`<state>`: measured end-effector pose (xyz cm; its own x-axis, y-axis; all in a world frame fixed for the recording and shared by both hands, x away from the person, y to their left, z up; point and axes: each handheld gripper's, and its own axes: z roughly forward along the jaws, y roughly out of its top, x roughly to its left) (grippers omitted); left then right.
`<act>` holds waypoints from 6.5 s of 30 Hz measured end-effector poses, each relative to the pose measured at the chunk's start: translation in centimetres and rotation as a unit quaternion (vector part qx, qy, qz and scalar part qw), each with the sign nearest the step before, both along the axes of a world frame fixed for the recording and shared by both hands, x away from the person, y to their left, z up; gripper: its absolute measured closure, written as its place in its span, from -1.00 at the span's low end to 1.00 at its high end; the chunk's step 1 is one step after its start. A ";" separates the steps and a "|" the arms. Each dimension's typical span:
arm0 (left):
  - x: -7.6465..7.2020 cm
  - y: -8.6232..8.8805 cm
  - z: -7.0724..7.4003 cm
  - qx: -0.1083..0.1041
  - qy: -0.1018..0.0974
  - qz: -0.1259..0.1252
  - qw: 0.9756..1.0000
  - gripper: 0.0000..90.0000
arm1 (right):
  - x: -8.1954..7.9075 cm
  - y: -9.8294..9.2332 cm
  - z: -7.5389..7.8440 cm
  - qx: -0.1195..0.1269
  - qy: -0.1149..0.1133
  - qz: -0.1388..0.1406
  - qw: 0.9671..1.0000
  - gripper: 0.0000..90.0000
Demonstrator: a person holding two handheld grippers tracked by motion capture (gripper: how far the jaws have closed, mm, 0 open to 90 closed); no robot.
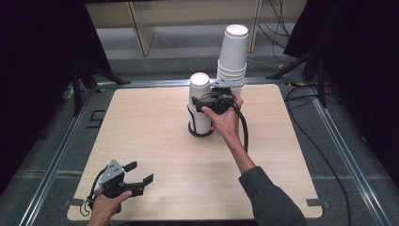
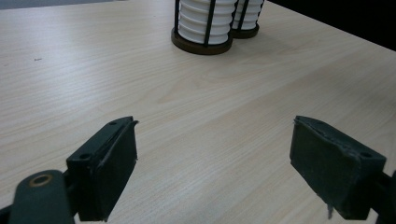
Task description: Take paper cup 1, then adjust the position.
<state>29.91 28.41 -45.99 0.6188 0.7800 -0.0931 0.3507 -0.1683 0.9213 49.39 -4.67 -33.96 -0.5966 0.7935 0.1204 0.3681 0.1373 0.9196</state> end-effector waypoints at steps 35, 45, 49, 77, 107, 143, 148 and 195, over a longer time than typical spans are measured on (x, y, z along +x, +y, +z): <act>-0.2 -0.2 0.0 0.008 0.006 0.002 1.000 -0.68 | 1.9 2.7 -0.2 -0.011 0.002 -0.073 0.997 -0.59; -0.1 -0.4 -0.2 -0.001 0.003 -0.003 1.000 -0.68 | 1.9 2.9 0.0 -0.014 0.004 -0.080 0.997 -0.59; -0.1 -0.4 -0.1 -0.001 0.003 -0.003 1.000 -0.68 | 1.8 3.0 0.2 -0.017 -0.001 -0.090 0.996 -0.58; -0.3 -0.5 0.0 0.018 0.005 0.001 1.000 -0.68 | -0.4 1.2 9.0 0.050 -0.071 -0.047 0.995 -0.56; 0.1 -0.5 -0.2 0.006 -0.006 -0.009 1.000 -0.68 | -7.7 -0.3 0.9 0.040 -0.026 0.108 0.993 -0.56; 2.0 -4.4 0.3 -0.023 -0.044 -0.072 0.996 -0.68 | -10.5 2.0 -5.5 0.040 0.039 0.198 0.979 -0.56; 1.9 -5.0 0.2 -0.026 -0.047 -0.083 0.995 -0.68 | -10.7 2.8 -6.0 0.045 0.050 0.209 0.975 -0.56; 1.9 -5.4 0.7 -0.019 -0.047 -0.094 0.994 -0.69 | -12.9 6.8 -6.1 0.071 0.062 0.267 0.959 -0.66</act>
